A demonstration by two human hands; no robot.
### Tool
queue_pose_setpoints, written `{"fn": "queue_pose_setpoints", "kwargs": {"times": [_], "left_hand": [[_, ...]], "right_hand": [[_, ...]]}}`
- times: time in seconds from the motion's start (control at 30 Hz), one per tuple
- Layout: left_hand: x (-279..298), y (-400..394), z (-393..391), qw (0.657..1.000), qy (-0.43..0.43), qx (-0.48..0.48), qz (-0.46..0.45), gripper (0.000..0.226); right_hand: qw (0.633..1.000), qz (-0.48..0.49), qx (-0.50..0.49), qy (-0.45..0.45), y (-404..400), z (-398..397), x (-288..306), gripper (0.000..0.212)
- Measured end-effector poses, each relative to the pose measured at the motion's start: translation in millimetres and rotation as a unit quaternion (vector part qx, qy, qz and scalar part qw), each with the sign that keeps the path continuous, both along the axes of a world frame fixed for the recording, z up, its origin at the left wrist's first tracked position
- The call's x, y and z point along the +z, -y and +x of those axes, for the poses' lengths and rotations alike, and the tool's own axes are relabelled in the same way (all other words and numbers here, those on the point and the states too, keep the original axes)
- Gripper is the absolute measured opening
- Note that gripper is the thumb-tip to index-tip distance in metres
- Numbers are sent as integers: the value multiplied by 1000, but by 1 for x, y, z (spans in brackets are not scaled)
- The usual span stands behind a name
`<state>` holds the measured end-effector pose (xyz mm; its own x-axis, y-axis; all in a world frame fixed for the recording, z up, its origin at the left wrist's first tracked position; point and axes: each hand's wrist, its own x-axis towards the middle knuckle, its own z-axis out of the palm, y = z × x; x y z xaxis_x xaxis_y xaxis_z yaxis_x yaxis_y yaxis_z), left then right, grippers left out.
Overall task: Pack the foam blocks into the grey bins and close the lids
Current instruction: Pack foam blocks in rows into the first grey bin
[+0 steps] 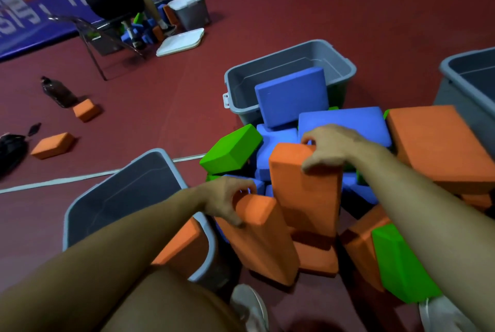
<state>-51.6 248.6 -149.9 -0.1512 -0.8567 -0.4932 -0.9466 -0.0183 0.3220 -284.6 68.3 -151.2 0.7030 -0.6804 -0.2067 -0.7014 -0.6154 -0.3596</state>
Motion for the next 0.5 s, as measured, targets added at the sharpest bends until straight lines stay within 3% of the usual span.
{"fn": "queue_pose_setpoints", "kwargs": {"times": [0.23,0.37,0.5], "left_hand": [[71,20,33,984,-11,120,-134,79],[107,5,65,954,14,169,-246,88],[125,-30,102,908,95,216,-345,89]], "right_hand": [[982,-111,-81,130,6,-15,68,78],[946,-173,-124,243,-10,6,62,79],[917,-193,-131,324,-38,49,42,76]]}}
